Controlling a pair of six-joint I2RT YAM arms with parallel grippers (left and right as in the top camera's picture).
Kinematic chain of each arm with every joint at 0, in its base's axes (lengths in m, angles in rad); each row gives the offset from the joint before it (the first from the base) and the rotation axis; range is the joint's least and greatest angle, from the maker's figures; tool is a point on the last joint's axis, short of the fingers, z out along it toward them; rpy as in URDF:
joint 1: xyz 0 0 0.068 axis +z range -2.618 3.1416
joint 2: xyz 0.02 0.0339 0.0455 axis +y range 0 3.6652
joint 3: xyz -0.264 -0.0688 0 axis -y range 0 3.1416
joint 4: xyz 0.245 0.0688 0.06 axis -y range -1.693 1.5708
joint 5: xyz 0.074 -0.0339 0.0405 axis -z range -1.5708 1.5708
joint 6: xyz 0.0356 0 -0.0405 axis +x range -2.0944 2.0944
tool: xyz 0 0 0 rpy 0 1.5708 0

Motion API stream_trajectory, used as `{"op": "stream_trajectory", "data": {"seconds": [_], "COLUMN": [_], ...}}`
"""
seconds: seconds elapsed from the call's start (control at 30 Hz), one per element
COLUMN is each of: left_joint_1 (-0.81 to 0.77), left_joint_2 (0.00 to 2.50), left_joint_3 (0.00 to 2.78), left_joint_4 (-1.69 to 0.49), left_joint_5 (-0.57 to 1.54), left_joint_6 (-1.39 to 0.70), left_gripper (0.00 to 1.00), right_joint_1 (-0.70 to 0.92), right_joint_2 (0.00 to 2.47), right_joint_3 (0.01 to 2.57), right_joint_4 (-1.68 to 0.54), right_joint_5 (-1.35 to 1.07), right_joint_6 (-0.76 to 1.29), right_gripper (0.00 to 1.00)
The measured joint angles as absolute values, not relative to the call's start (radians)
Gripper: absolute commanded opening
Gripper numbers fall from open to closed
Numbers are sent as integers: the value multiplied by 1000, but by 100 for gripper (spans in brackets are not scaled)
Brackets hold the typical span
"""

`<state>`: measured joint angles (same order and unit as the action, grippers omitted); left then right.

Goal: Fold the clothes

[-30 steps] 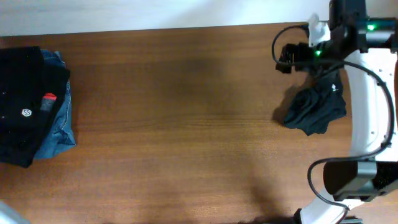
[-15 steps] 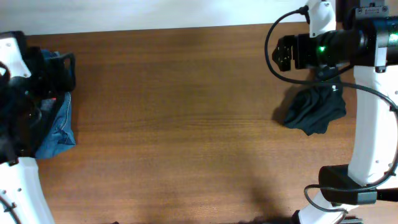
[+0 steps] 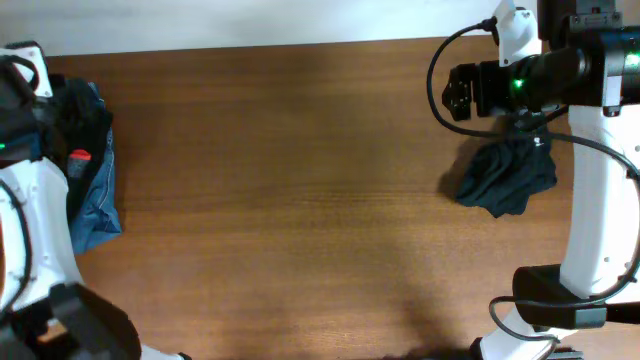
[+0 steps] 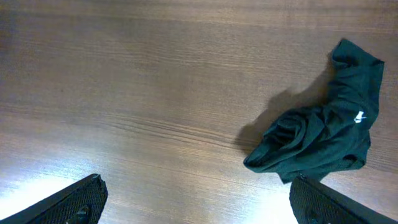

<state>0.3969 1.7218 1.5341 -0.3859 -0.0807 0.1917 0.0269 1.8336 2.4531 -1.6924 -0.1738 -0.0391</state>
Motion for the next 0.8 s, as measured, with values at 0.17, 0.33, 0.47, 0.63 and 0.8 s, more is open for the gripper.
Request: {"op": "stream_trajectory", "data": {"seconds": [0.17, 0.33, 0.47, 0.63, 0.8], "left_joint_1": [444, 556, 632, 640, 636], "left_joint_2": [1736, 1737, 1764, 1880, 1991], "left_joint_3": [1533, 1533, 1533, 1533, 1533], "left_joint_4": [-332, -331, -308, -217, -157], "left_joint_5": [-100, -51, 22, 118, 164], "left_joint_6": [184, 179, 175, 175, 175], "left_gripper": [99, 99, 99, 99, 99], "right_joint_1": [27, 27, 27, 27, 27], "right_joint_2": [1845, 1880, 1913, 1930, 1931], "right_joint_3": [2450, 2449, 2447, 2444, 2444], "right_joint_4": [-1693, -1693, -1693, -1693, -1693], "right_joint_5": [-168, -165, -169, -178, -178], "right_joint_6": [-39, -39, -38, -39, -38], "right_gripper": [98, 99, 99, 99, 99]}}
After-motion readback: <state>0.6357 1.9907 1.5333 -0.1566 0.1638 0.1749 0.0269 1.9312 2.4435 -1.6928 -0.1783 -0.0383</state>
